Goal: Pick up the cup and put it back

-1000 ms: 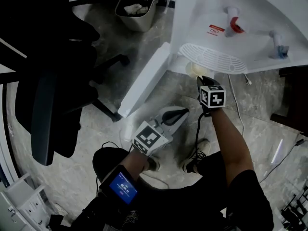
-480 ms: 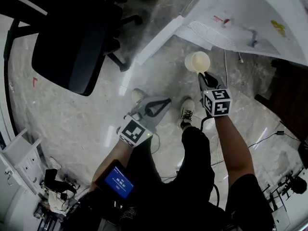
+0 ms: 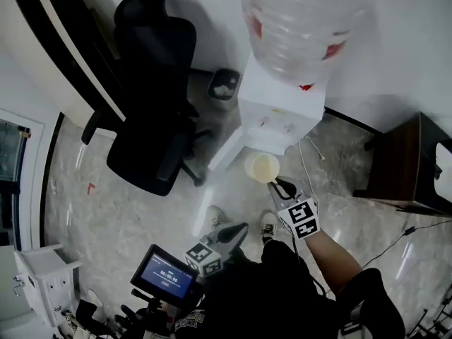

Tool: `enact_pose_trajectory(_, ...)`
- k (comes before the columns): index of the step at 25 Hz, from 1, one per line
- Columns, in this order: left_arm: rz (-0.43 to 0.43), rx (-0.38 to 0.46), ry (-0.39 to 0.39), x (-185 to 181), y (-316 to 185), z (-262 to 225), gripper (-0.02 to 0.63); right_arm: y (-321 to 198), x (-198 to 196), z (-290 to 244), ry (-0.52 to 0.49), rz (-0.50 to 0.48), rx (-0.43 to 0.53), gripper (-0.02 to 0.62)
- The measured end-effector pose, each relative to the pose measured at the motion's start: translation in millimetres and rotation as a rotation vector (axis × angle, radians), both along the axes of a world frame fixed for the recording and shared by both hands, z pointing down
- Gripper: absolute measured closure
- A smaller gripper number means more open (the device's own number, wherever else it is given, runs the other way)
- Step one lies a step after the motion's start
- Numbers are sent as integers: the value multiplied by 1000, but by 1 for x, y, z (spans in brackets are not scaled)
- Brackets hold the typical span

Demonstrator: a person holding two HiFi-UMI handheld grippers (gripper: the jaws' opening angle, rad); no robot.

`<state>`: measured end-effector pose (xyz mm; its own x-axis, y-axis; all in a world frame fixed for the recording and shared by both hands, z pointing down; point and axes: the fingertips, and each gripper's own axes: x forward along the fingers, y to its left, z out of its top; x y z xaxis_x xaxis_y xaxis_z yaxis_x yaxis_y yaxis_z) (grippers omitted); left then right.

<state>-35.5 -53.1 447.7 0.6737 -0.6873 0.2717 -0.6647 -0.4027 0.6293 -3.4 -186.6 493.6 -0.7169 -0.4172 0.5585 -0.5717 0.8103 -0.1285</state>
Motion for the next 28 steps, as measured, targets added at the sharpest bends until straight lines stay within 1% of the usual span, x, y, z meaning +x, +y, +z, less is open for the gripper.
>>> enact_pose_trajectory(2,-12,59,-22,11,-3,-25,603,8,14,-30,-8,-11,28,541)
enact_pose_trajectory(4,-17,126,-35,15,-8,-48,603,14,25,-47,-11,-16,44,540)
enact_pose_trajectory(7,-15,173,-50,16,-2,-72,603,29,38,-54,-15,8,47,541)
enact_pose_trajectory(12,81,213,-83,18,30,-75,603,72,43,-59,-6,101,48,541)
enact_pose_trajectory(14,125,219,-67,15,47,-74,603,95,40,-62,-4,137,47,541)
enact_pose_trajectory(17,198,229,-37,3,88,-77,603,144,34,-66,-6,201,38,541)
enact_pose_trajectory(18,220,239,-38,-3,102,-79,603,161,31,-67,-8,224,39,541)
enact_pose_trajectory(20,260,256,-67,-20,132,-78,603,196,22,-70,-16,272,37,541)
enact_pose_trajectory(23,296,276,-104,-46,173,-72,603,251,4,-73,-23,324,24,540)
enact_pose_trajectory(25,318,275,-92,-58,194,-72,603,280,-7,-78,-22,345,22,541)
enact_pose_trajectory(28,357,293,-68,-62,217,-80,603,316,-17,-87,-16,361,28,541)
